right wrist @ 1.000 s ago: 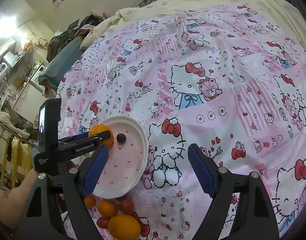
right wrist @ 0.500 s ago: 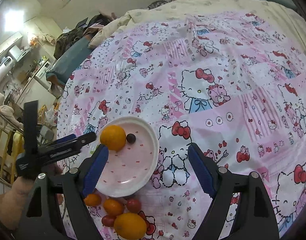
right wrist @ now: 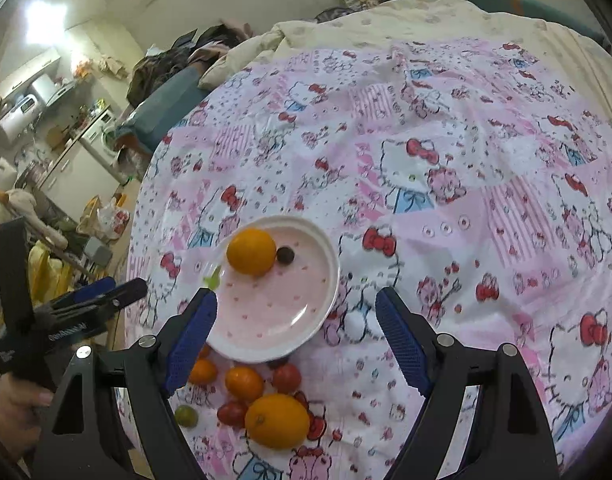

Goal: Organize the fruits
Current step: 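Lower the orange onto the plate and open the left gripper, then grasp the big orange with the right gripper while the left grasps a mandarin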

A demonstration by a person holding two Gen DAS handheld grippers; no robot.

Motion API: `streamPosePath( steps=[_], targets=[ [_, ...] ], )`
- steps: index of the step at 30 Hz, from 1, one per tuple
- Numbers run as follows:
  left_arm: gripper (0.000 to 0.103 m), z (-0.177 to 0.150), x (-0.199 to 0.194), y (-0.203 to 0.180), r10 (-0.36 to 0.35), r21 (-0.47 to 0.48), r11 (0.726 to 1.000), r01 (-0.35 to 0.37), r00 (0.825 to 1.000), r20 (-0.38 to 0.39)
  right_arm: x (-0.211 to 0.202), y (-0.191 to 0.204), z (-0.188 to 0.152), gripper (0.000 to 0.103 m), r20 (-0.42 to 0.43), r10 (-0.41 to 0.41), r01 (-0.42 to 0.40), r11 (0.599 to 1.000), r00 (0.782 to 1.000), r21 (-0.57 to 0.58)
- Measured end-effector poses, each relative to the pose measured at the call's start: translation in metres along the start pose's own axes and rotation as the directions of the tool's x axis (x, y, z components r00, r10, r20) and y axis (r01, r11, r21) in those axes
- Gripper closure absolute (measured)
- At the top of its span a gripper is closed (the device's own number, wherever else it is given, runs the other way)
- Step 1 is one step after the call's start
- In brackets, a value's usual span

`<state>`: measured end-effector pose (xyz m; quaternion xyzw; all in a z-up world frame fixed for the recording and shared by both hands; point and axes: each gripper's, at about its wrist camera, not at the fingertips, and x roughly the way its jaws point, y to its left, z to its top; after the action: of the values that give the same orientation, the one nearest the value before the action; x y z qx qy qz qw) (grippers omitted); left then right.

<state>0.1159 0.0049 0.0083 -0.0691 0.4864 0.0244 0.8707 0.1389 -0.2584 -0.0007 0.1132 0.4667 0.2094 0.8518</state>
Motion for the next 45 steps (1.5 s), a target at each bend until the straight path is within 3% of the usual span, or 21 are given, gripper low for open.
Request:
streamPosePath(
  steps=[12, 22, 28, 33, 36, 39, 45],
  targets=[
    [0.015, -0.051, -0.020, 0.018, 0.010, -0.034, 0.999, -0.010, 1.000, -0.009, 0.006, 0.003, -0.046, 0.019, -0.085, 0.015, -0.012, 0.999, 0.996, 0.035],
    [0.015, -0.058, -0.010, 0.032, 0.070, -0.067, 0.995, -0.071, 0.997, -0.010, 0.042, 0.007, -0.055, 0.019, -0.188, 0.032, -0.023, 0.998, 0.982, 0.050],
    [0.015, -0.058, -0.007, 0.049, 0.070, -0.128, 0.989, -0.074, 0.997, -0.037, 0.068, 0.018, -0.069, 0.019, -0.294, 0.056, -0.048, 0.998, 0.954, 0.033],
    [0.015, -0.059, -0.006, 0.058, 0.066, -0.160, 0.984, -0.075, 0.996, -0.061, 0.093, 0.027, -0.086, 0.019, -0.387, -0.026, 0.010, 0.999, 0.922, -0.042],
    [0.015, -0.060, -0.004, 0.064, 0.058, -0.188, 0.980, -0.071, 0.995, -0.078, 0.101, 0.027, -0.092, 0.021, -0.405, -0.051, 0.028, 0.998, 0.913, -0.062],
    [0.015, -0.060, -0.003, 0.067, 0.053, -0.204, 0.976, -0.069, 0.995, -0.084, 0.110, 0.030, -0.095, 0.031, -0.428, -0.066, 0.031, 0.996, 0.901, -0.089],
    [0.015, -0.062, -0.002, 0.067, 0.064, -0.190, 0.979, -0.079, 0.995, -0.081, 0.108, 0.036, -0.097, 0.039, -0.415, -0.074, 0.022, 0.992, 0.907, -0.128]
  ],
)
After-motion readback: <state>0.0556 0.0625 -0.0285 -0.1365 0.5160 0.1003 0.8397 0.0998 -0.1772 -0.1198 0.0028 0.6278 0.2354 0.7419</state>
